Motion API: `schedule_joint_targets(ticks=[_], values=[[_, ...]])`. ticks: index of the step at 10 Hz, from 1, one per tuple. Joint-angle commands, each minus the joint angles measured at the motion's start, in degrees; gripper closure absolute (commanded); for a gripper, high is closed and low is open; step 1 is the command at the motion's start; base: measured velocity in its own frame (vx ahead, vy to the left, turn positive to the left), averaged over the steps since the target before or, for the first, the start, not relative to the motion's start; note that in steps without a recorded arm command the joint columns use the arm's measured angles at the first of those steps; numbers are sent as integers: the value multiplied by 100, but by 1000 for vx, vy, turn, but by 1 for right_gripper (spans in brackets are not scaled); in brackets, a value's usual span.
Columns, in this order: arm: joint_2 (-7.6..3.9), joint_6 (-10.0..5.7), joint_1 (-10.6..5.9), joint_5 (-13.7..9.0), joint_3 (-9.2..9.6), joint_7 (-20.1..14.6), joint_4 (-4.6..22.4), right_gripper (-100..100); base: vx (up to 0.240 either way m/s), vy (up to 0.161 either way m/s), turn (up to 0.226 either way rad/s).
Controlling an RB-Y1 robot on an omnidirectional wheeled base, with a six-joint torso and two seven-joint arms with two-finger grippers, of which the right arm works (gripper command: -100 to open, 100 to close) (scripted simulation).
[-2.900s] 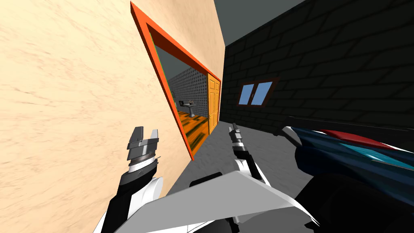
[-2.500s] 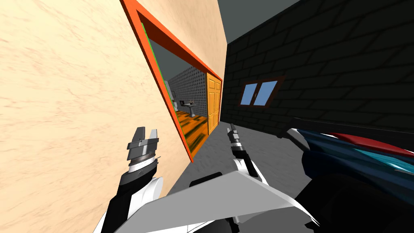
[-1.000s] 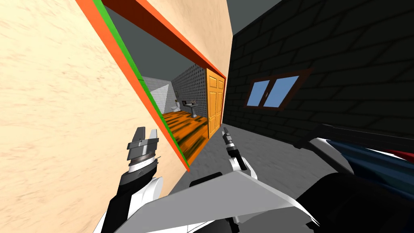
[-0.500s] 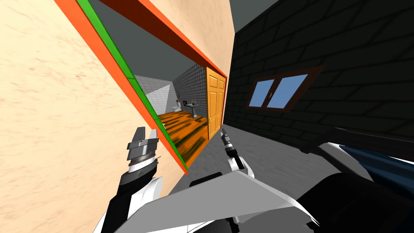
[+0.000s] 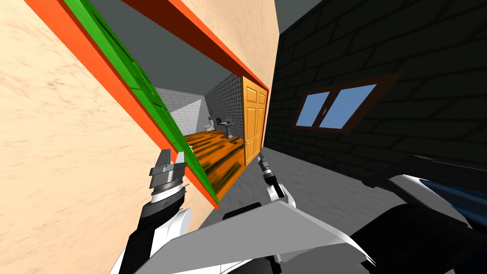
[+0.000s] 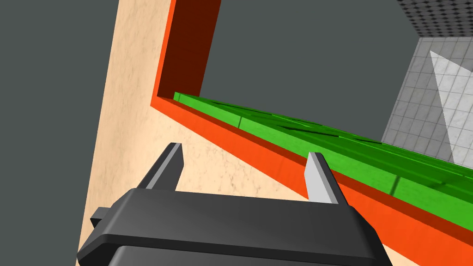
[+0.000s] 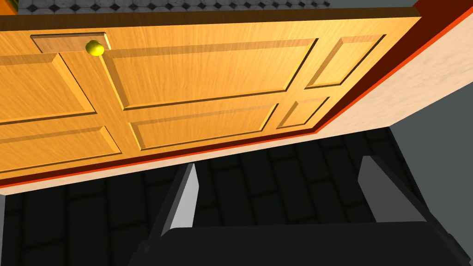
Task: Push the door open
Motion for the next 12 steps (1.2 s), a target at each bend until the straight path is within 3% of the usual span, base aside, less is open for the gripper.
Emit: schedule_joint_targets(ticks=[1, 12], values=[[-31, -48, -92, 48, 15, -69, 186, -100, 90, -95, 56], [-105, -487, -752, 414, 153, -447, 1630, -100, 82, -92, 50]])
